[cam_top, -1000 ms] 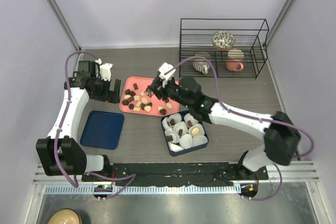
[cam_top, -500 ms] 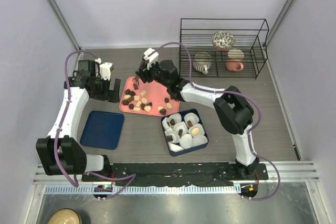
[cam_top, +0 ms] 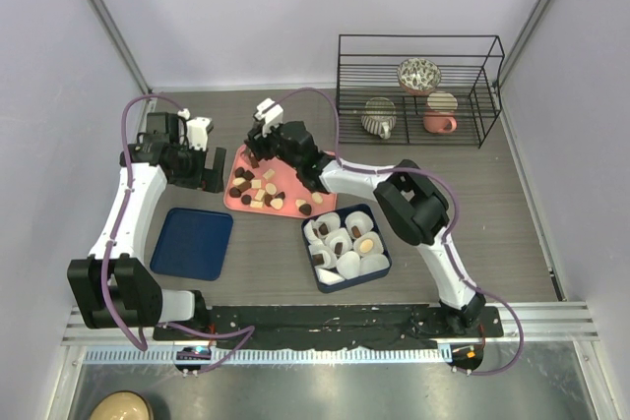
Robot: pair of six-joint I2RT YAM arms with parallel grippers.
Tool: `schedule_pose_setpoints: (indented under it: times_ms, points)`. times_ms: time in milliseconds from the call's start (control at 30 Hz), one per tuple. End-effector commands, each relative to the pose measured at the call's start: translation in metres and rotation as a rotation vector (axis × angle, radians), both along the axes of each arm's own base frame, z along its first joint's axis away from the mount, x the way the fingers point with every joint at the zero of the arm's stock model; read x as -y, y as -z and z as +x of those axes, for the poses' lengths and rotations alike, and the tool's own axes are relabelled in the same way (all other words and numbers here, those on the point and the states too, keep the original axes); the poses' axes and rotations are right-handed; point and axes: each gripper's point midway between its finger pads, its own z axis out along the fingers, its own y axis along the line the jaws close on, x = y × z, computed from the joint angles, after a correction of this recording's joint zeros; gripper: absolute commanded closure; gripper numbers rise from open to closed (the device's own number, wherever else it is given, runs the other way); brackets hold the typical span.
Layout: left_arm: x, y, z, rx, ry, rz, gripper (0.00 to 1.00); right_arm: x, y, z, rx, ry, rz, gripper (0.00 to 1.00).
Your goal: Pack the chocolate
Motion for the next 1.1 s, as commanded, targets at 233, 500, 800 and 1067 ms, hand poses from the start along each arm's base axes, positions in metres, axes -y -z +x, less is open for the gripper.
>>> schedule_pose_setpoints:
  times_ms: [233,500,800,1067]
  points:
    - [-0.004,-0.016,0.007,0.056,0.001,0.017,0.00,0.007,-0.020,-0.006,0.056,0.079,0.008,0.57]
    - [-0.004,-0.017,0.003,0.061,0.001,0.017,0.00,0.022,-0.022,-0.010,0.080,0.106,-0.011,0.72]
    - [-0.005,-0.015,-0.002,0.054,0.003,0.028,0.00,0.074,-0.118,-0.045,0.213,0.116,0.015,0.83]
    - [-0.003,-0.019,-0.001,0.062,0.006,0.013,0.00,0.164,-0.149,-0.135,0.111,0.083,0.000,0.83]
